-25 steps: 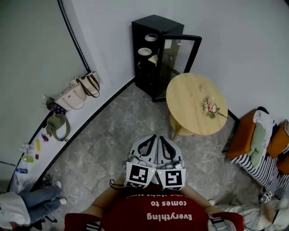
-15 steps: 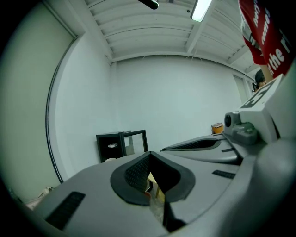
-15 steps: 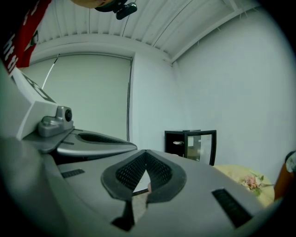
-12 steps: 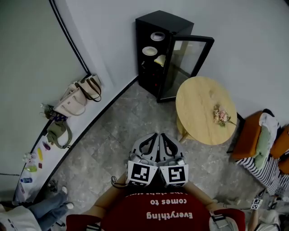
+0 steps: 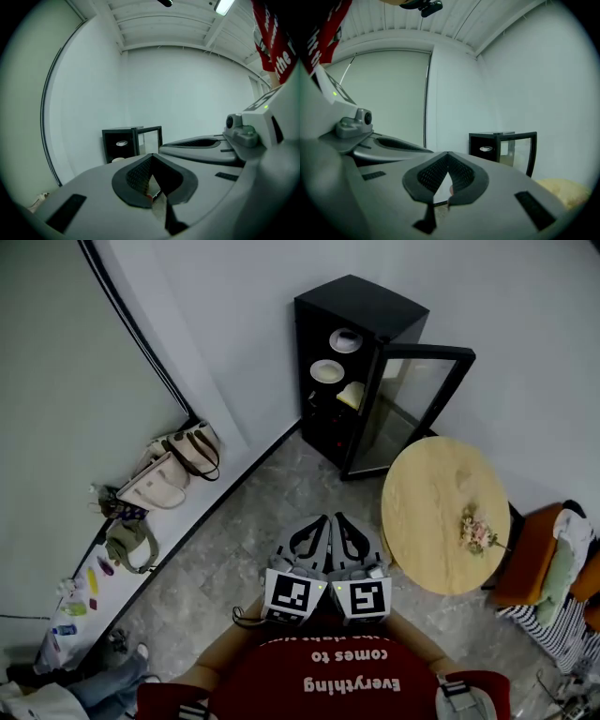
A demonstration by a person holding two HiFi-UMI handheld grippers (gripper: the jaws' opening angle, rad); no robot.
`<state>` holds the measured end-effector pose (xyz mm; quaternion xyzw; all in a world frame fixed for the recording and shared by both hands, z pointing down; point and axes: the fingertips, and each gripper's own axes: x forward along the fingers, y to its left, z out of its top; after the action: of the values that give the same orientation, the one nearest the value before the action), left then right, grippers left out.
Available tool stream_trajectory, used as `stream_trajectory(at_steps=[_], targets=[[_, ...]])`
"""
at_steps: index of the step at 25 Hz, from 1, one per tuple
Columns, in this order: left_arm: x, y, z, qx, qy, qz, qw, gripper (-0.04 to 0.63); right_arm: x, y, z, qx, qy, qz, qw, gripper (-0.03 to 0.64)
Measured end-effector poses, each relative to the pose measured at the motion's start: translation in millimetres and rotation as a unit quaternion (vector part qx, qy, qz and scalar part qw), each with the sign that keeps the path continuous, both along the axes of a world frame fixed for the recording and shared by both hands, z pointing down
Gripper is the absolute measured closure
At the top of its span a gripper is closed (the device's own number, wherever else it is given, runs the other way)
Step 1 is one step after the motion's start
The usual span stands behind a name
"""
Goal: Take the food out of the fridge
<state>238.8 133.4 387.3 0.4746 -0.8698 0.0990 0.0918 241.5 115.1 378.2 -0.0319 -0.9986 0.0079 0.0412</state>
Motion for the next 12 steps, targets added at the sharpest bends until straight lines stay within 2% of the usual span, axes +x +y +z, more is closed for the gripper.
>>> stream_trajectory(at_steps=[6,12], targets=[[-90.3,-44.3,-8.1,-0.027,-0.023,0.022,0.9991,0.595,-91.7,-42.1,-15.8,0.016,-0.007,-0.021,1.000,0.606],[-146.3,-85.0,20.0,-0.050,0.020,0.035,0.9979,0.595,-145.1,-80.9,13.0,0.007,0.030,-0.041,0.999,0.606]])
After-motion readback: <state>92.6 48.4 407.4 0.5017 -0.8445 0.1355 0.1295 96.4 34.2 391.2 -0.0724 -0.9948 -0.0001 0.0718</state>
